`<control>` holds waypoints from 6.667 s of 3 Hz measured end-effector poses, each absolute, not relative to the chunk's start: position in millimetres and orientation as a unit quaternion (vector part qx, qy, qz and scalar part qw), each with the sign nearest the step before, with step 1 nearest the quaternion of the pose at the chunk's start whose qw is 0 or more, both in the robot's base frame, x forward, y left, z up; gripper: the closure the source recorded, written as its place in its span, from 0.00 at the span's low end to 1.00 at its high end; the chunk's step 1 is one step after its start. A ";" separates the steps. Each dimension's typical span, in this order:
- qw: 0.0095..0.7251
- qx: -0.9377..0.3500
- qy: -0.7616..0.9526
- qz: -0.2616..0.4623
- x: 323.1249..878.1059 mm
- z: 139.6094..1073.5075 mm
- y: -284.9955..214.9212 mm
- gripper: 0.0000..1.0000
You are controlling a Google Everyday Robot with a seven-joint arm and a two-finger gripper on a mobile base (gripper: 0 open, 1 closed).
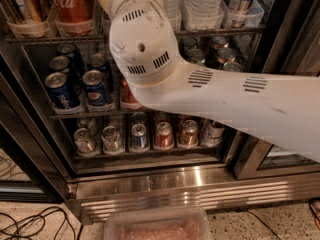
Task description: Pick green can from top shelf of fridge
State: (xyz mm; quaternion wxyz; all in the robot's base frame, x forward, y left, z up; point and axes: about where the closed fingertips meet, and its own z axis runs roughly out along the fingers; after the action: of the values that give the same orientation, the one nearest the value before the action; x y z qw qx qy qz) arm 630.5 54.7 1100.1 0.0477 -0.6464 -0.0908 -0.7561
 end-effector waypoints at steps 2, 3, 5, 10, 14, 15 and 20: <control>0.056 -0.648 -0.097 -0.753 631.0 1099.3 53.6 1.00; 0.054 -0.649 -0.091 -0.754 632.4 1098.0 44.8 1.00; 0.041 -0.651 -0.101 -0.751 632.9 1092.4 48.3 1.00; -0.019 -0.647 -0.133 -0.751 631.5 1093.1 56.1 1.00; -0.067 -0.619 -0.145 -0.769 617.7 1108.6 51.2 0.59; -0.069 -0.620 -0.141 -0.769 613.0 1108.9 50.3 0.56; -0.035 -0.626 -0.166 -0.761 596.0 1123.0 65.7 0.41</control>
Offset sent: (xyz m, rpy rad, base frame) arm 0.0000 -0.0106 0.0296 0.0144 0.0454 0.1572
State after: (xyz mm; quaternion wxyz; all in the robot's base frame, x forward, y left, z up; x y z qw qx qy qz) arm 596.0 65.7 1123.0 -0.0351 -0.6255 -0.1664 -0.7614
